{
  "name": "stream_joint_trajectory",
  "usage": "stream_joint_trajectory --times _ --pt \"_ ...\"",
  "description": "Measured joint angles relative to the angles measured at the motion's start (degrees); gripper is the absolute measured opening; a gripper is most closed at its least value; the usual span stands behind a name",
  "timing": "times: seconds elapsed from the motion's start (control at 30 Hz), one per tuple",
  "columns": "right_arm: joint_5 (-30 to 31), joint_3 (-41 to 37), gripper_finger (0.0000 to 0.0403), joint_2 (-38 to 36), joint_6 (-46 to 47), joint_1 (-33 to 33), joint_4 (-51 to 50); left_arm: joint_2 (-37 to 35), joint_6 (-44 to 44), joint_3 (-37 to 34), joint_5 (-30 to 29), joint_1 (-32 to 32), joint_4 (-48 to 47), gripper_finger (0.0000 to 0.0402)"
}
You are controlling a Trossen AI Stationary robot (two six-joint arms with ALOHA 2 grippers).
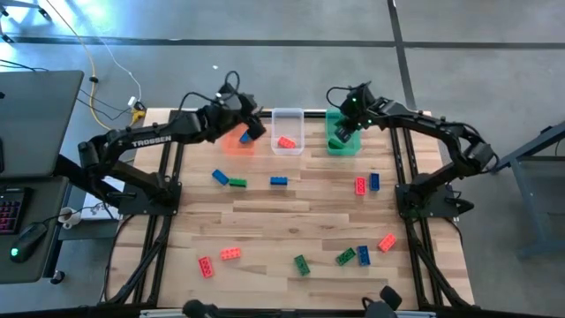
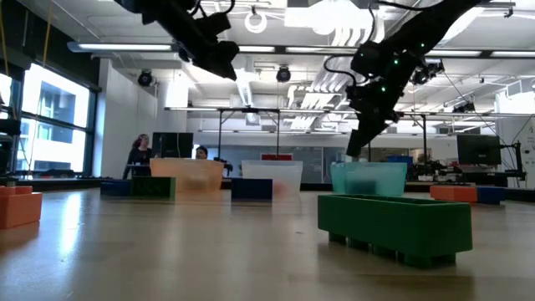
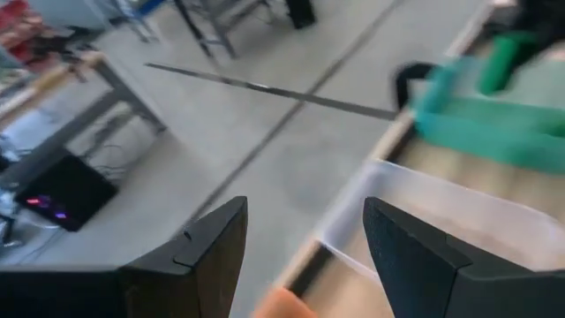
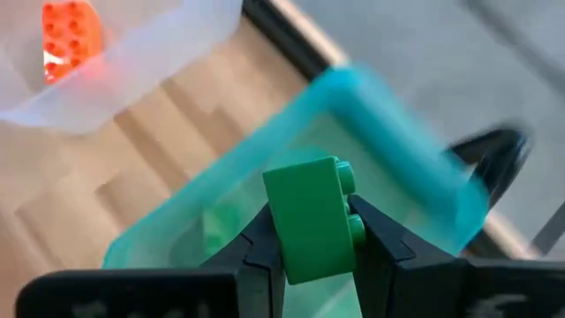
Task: Sort & place blocks by color
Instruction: Put the green game piece into the green bin
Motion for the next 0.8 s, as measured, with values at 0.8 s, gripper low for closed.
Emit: stream_joint_trajectory --times 0.8 --pt "1.8 0.0 0.0157 4.2 4.5 0.5 -3.0 -3.8 -21.4 -0.1 -0.1 -23.8 -30.3 0.0213"
